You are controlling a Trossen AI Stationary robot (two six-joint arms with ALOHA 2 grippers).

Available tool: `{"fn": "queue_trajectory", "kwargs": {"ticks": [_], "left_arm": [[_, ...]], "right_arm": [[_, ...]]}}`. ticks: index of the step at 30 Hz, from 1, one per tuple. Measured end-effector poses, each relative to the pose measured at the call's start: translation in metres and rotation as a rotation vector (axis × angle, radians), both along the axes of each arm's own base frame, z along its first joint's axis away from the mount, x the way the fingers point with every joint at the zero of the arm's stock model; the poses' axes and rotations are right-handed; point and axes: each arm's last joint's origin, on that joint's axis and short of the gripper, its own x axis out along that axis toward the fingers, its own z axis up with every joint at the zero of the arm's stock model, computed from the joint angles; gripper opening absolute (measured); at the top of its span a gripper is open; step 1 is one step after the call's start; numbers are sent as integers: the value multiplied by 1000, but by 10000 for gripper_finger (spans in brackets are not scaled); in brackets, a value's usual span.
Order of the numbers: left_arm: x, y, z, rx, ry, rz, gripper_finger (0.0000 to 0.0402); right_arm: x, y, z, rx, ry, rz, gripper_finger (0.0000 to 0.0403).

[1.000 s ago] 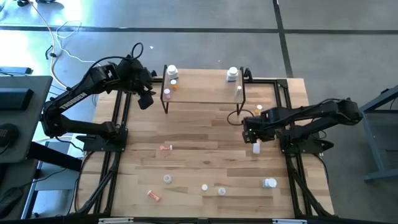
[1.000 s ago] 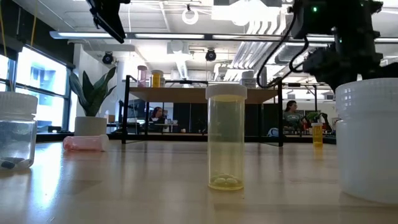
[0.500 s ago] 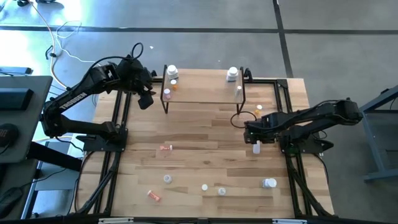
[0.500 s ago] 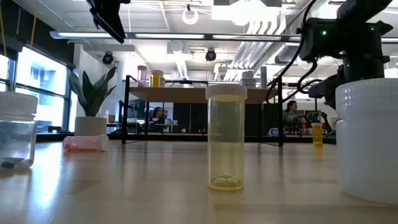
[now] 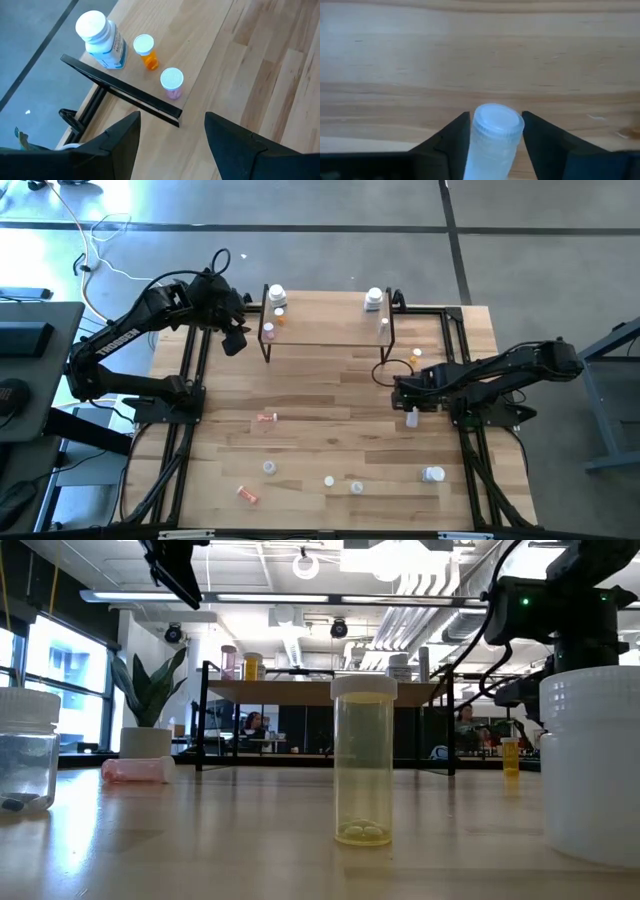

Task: Pick and place medicine bottles onto shelf by color
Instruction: Put the top white pill bottle on the shelf

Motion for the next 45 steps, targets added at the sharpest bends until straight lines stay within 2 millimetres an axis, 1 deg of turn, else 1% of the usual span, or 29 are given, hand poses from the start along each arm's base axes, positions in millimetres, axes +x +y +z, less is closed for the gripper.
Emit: {"fn": "queue_trajectory", "kwargs": {"ticks": [3, 6, 11, 13, 16, 23, 26, 33, 35, 39, 42, 45], "left_arm": [[0, 0, 0, 0, 0, 0, 209], [0, 0, 0, 0, 1, 0, 209], [0, 0, 0, 0, 1, 0, 209], [0, 0, 0, 0, 1, 0, 209], [0, 0, 0, 0, 1, 0, 209], [0, 0, 0, 0, 1, 0, 209], [0, 0, 0, 0, 1, 0, 209], [0, 0, 0, 0, 1, 0, 209], [0, 0, 0, 0, 0, 1, 209], [0, 0, 0, 0, -1, 2, 209], [0, 0, 0, 0, -2, 3, 209], [0, 0, 0, 0, -2, 3, 209]], "right_arm": [[1, 0, 0, 7, -13, 1, 133], [2, 1, 1, 23, -21, 4, 118], [4, 1, 1, 34, -48, 17, 118], [10, 1, 2, 28, -104, 41, 119], [21, 1, 6, -1, -235, 88, 119], [51, -4, 23, -218, -584, 149, 119], [59, -6, 31, -303, -693, 177, 119], [72, -7, 49, -441, -896, 224, 119], [76, -8, 58, -492, -931, 249, 119], [88, -9, 85, -649, -975, 341, 119], [96, -12, 103, -801, -967, 402, 119], [100, -17, 116, -926, -929, 426, 119]]}}
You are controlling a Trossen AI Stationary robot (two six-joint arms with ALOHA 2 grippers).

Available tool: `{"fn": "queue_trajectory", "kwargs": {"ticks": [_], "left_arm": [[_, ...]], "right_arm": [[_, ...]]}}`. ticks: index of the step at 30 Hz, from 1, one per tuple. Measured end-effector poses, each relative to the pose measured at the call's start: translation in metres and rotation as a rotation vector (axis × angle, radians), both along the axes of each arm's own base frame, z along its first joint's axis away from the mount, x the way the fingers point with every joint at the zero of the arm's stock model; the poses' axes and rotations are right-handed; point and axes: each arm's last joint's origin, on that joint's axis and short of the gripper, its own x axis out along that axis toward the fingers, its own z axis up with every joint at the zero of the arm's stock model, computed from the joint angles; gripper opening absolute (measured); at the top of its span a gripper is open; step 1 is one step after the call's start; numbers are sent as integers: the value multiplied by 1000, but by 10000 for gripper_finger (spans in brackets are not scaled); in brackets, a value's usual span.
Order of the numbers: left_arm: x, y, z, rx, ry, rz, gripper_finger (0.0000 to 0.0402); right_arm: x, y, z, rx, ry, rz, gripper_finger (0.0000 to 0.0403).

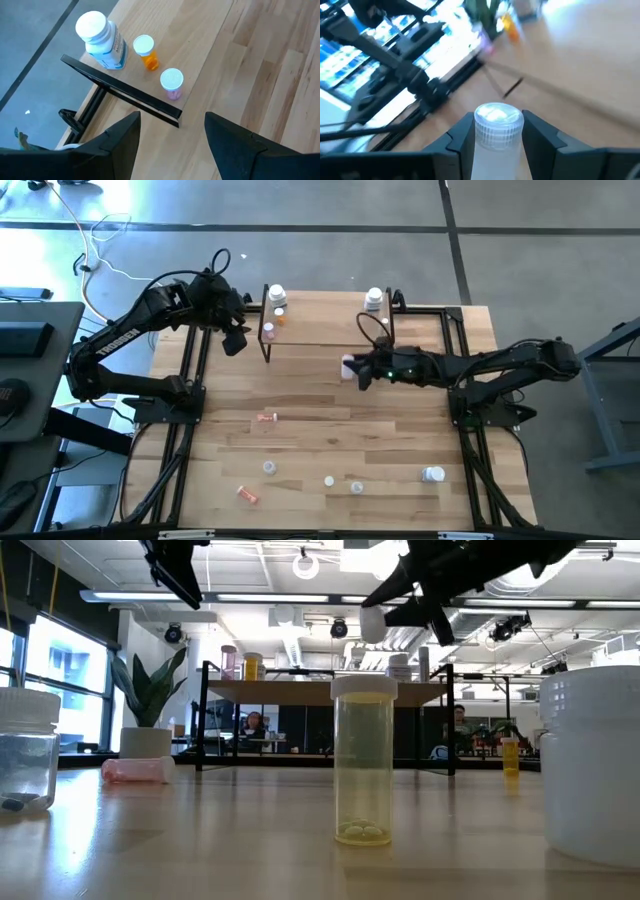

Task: Pick and place medicine bottles onto shelf by color
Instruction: Put the top white pill bottle on the shelf

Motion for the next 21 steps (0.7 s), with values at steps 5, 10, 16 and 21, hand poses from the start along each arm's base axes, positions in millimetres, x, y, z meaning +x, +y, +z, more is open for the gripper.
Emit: {"fn": "queue_trajectory", "kwargs": {"ticks": [5, 10, 16, 21], "left_arm": [[0, 0, 0, 0, 0, -1, 209], [0, 0, 0, -1, -1, -4, 209], [1, -1, 0, -4, -3, -11, 209], [1, -1, 0, -4, -3, -12, 209]], "right_arm": [[10, -11, 18, -144, -39, -12, 119], [30, -19, 34, -338, -50, -5, 119], [66, -32, 45, -510, 4, -5, 119], [95, -44, 46, -597, 55, -24, 119]]}}
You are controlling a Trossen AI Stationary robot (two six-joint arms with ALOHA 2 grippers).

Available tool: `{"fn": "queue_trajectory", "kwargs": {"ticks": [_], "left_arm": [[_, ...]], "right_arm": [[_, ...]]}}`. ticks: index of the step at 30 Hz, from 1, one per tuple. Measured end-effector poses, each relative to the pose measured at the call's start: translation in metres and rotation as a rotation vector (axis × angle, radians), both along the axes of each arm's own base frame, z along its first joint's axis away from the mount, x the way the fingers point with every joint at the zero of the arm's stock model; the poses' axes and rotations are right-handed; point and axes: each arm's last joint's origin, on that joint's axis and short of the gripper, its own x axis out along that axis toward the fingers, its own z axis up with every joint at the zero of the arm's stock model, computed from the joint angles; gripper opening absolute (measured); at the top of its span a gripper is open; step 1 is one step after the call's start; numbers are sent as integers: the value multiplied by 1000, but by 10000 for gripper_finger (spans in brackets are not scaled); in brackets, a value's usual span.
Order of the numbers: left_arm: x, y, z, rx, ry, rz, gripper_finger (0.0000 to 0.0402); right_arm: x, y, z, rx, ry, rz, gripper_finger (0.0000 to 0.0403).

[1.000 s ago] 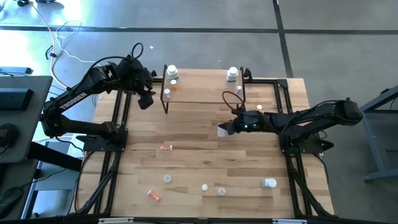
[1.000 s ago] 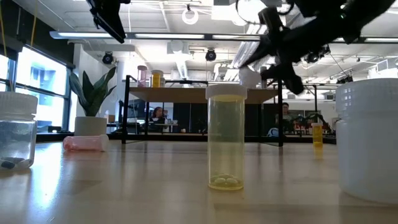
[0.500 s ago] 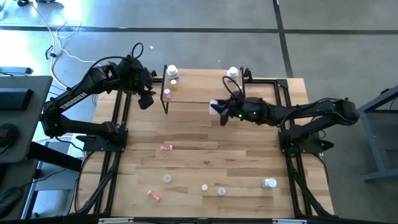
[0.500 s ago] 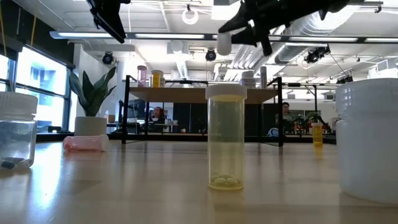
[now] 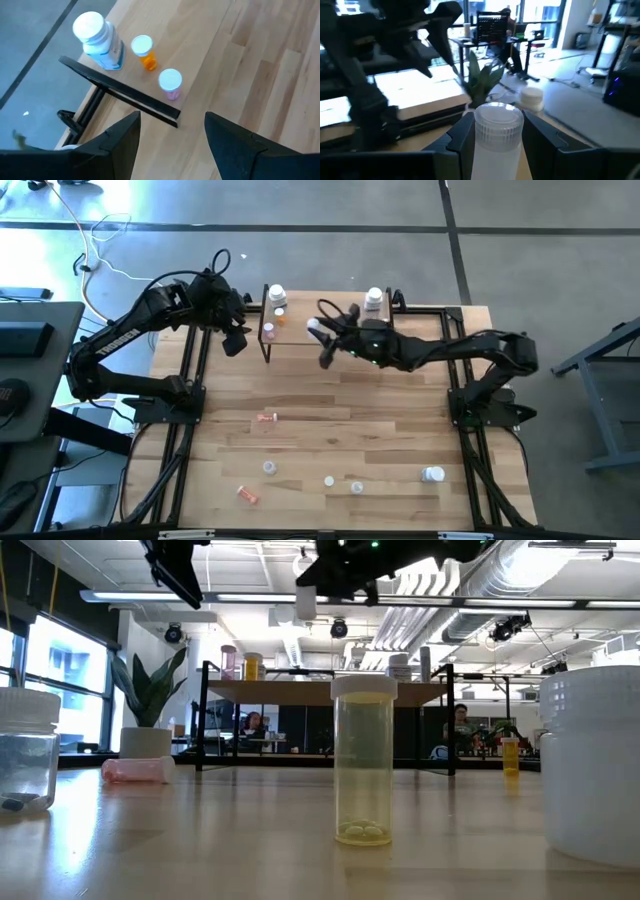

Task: Pick and place medicine bottles onto shelf by color
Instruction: Put the top white pill bottle on the shelf

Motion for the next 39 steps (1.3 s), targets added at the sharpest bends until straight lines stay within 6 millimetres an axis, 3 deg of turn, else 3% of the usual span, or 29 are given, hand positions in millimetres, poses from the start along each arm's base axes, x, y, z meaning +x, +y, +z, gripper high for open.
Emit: {"fn": "queue_trajectory", "kwargs": {"ticks": [7, 17, 26, 39], "left_arm": [[0, 0, 0, -2, 0, -1, 209], [0, 0, 0, 1, 1, -2, 209], [0, 0, 0, 1, 1, -2, 209], [0, 0, 0, 4, 3, -7, 209]], "right_arm": [[26, -19, -5, -64, 6, -92, 119], [45, -53, -38, -56, -44, -198, 119], [51, -69, -65, -38, 13, -189, 119], [45, -91, -76, -20, 93, -185, 119]]}}
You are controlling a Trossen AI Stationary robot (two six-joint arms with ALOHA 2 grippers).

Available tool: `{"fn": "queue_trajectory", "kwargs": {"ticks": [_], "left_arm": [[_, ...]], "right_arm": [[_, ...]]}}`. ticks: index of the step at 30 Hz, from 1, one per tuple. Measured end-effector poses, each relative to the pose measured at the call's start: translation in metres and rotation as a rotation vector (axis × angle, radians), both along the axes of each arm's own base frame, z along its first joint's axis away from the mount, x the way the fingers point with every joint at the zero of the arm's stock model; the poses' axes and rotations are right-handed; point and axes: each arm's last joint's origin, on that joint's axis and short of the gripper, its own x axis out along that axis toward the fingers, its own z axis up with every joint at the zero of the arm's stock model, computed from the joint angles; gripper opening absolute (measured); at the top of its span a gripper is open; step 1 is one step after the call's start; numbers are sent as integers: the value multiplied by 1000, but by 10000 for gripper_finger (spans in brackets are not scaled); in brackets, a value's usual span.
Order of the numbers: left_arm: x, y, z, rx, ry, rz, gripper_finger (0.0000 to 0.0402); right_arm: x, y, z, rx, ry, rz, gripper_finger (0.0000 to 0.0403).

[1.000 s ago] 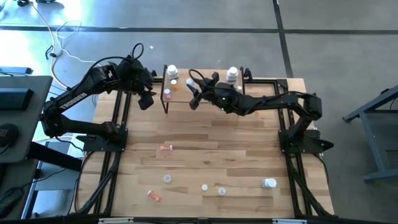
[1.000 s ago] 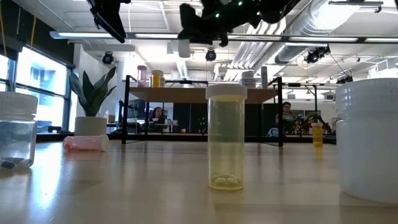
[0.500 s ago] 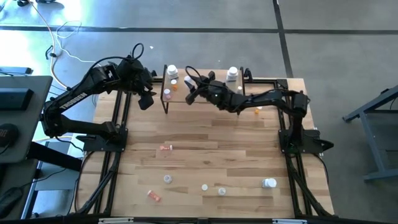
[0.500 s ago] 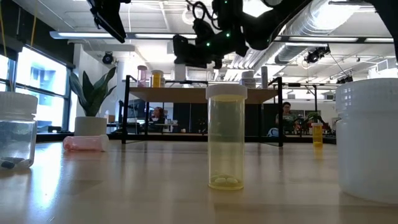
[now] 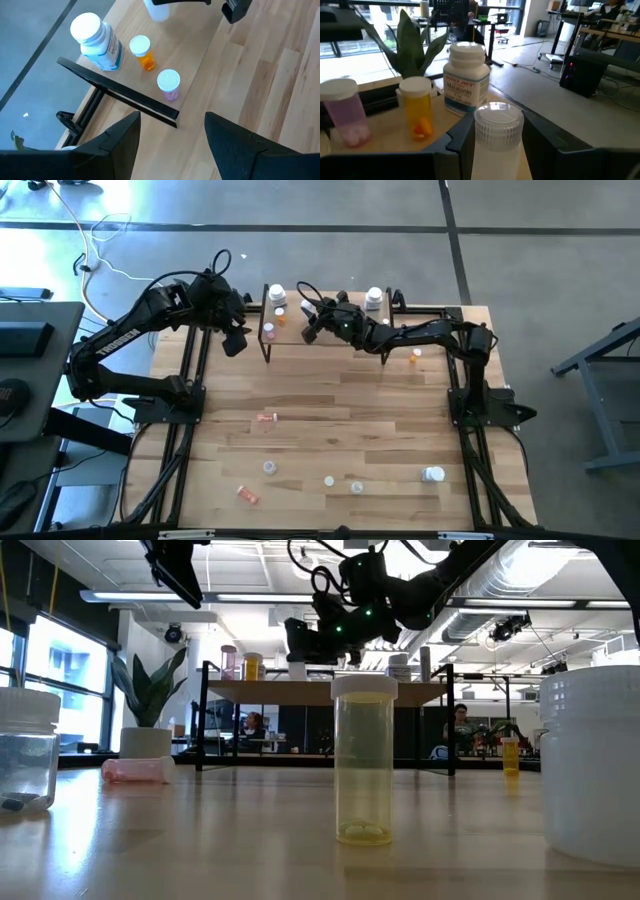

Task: Pick and place medicine bottles onto shelf by color
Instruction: Put the top white pill bottle on the shelf

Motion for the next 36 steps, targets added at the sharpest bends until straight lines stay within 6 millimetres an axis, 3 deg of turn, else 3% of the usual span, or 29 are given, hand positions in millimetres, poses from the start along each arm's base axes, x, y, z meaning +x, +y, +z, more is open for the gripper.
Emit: {"fn": "queue_trajectory", "kwargs": {"ticks": [12, 25, 36], "left_arm": [[0, 0, 0, 6, 5, -10, 209], [0, 0, 0, 3, 6, -8, 209], [-2, -2, -2, -19, 26, -2, 209]], "right_arm": [[-1, 0, -4, 22, 53, 2, 126], [-1, 2, -7, 50, 56, 2, 197], [-12, 19, 25, 31, 53, -46, 206]]}}
